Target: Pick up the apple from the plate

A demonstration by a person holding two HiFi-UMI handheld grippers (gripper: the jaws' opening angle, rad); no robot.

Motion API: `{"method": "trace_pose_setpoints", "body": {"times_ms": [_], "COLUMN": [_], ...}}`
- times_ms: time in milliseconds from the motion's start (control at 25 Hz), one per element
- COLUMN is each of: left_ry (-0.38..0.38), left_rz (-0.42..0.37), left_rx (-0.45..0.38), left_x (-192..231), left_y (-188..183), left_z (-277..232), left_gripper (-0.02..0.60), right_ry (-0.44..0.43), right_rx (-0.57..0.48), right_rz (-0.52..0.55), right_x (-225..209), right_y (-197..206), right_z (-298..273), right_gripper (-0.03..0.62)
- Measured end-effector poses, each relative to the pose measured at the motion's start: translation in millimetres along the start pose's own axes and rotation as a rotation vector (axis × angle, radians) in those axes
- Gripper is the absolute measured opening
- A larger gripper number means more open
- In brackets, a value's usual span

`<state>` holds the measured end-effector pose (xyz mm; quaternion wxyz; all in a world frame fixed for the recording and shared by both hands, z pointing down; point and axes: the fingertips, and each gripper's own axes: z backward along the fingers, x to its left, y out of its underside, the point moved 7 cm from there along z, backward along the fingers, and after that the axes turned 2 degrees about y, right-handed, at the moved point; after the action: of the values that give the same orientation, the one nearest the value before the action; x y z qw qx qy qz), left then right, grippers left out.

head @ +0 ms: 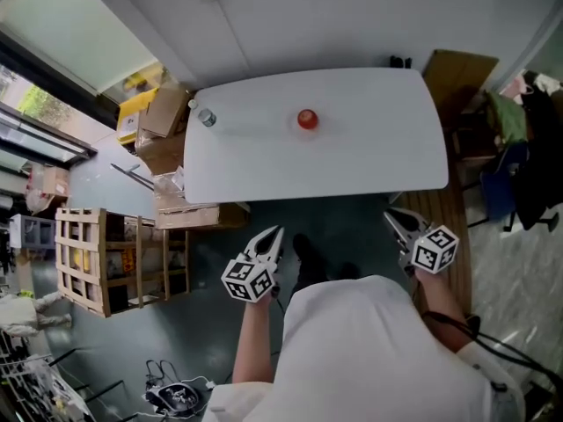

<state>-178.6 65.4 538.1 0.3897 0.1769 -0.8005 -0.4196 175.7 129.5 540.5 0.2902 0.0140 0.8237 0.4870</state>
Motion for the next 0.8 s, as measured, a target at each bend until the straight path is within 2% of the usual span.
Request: {"method": "trace_pose_setpoints", "body": {"times_ms": [400,640,800], "left_ry": [0.105,0.200,0.238], "left_rz": [-0.022,-0.034,-0.045], "left_rx": [0.052,0.100,0.120], "left_x": [61.2,93.6,110.3], "left_y": [-50.3,-67.2,-77.3], "left_z": [-37.1,-48.4,-53.5], "left_gripper": [0.002,0.002,0.002], "right_ry": [0.080,0.137,0.165], "right_rx": [-0.015,-0.028,-0.041], "right_rz": [-0.001,0.005,-0.008], "right_x": [10.2,26.1,36.1], "right_y": [-33.6,-43.1,-44.1], "right_z": [-63.0,-95.4,-109.6], "right_gripper": [0.044,0.044,0.044]}}
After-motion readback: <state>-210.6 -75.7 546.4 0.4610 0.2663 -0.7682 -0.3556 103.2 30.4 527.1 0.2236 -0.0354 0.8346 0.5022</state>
